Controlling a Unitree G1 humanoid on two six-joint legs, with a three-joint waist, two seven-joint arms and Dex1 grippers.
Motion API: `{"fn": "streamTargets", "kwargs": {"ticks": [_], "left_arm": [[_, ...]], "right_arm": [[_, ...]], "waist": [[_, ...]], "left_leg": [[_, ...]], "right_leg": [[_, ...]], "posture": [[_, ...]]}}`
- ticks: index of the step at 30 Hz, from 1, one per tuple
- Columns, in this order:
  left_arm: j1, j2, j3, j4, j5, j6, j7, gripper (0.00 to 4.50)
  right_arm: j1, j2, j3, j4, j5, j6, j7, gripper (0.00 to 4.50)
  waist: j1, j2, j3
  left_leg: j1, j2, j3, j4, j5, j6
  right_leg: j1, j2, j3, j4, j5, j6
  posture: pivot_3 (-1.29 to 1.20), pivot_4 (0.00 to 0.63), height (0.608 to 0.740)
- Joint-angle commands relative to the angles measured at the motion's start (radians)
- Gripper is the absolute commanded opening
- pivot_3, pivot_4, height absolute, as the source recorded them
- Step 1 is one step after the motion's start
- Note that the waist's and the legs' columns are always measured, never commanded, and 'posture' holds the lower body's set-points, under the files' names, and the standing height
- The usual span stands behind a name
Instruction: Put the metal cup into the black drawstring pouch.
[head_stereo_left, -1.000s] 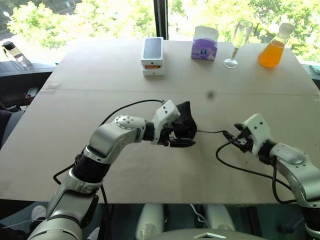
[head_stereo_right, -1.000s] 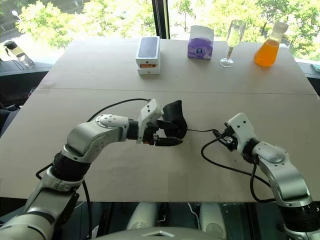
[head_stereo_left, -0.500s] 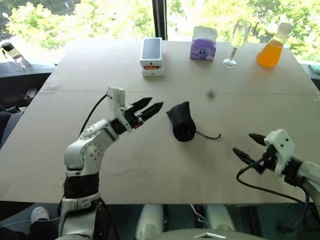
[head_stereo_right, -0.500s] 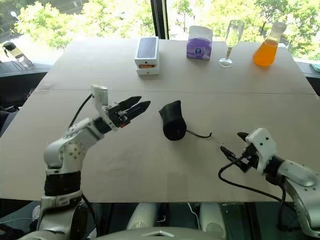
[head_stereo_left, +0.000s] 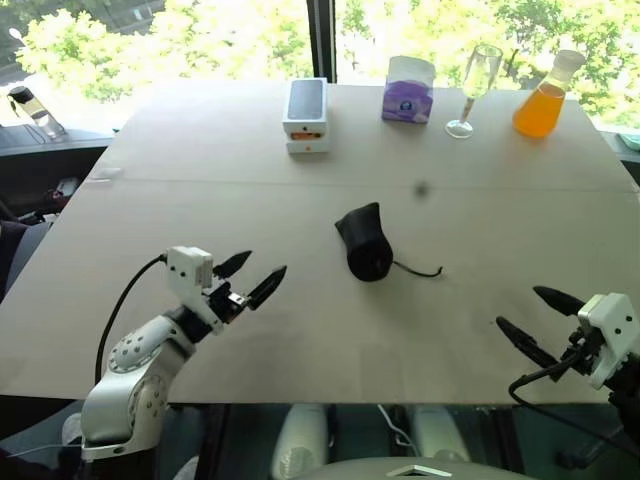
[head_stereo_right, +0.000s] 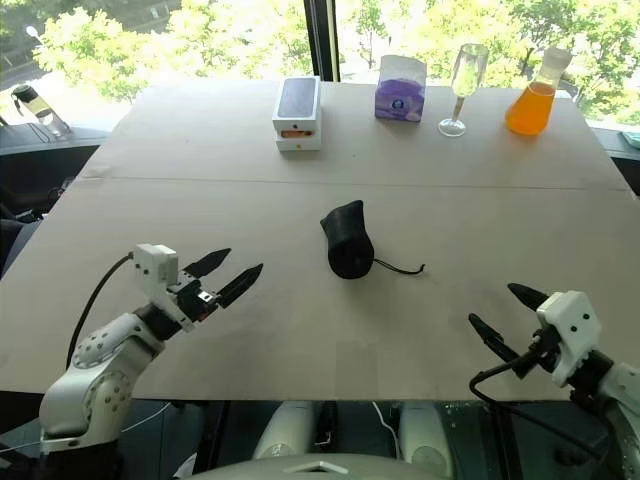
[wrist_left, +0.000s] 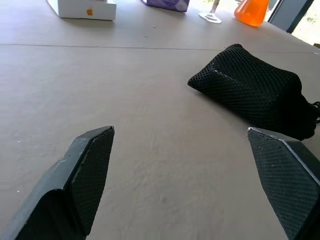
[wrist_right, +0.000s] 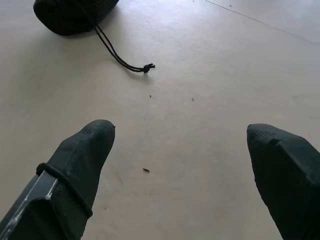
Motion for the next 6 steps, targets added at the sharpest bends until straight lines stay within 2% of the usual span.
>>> {"fn": "streamTargets", "kwargs": {"ticks": [1, 6], "left_arm": [[0.026, 0.005, 0.038, -0.066, -0.025, -0.025, 0.013, 4.42], [0.066, 0.008, 0.052, -0.096, -0.047, -0.015, 0.023, 4.42]], "right_arm": [[-0.034, -0.011, -0.054, 0.038, 0.08, -0.061, 0.07, 4.5], [-0.063, -0.034, -0.038, 0.069, 0.065, -0.065, 0.083, 4.5]], "waist": [[0.0, 0.0, 0.0], [0.0, 0.001, 0.0]], "left_leg": [[0.001, 0.0, 0.001, 0.0, 0.0, 0.0], [0.001, 0.001, 0.001, 0.0, 0.0, 0.0]], "right_leg": [[0.0, 0.0, 0.001, 0.0, 0.0, 0.0], [0.001, 0.0, 0.001, 0.0, 0.001, -0.001]], "posture": [[0.0, 0.15, 0.737], [0.0, 0.15, 0.737]]}}
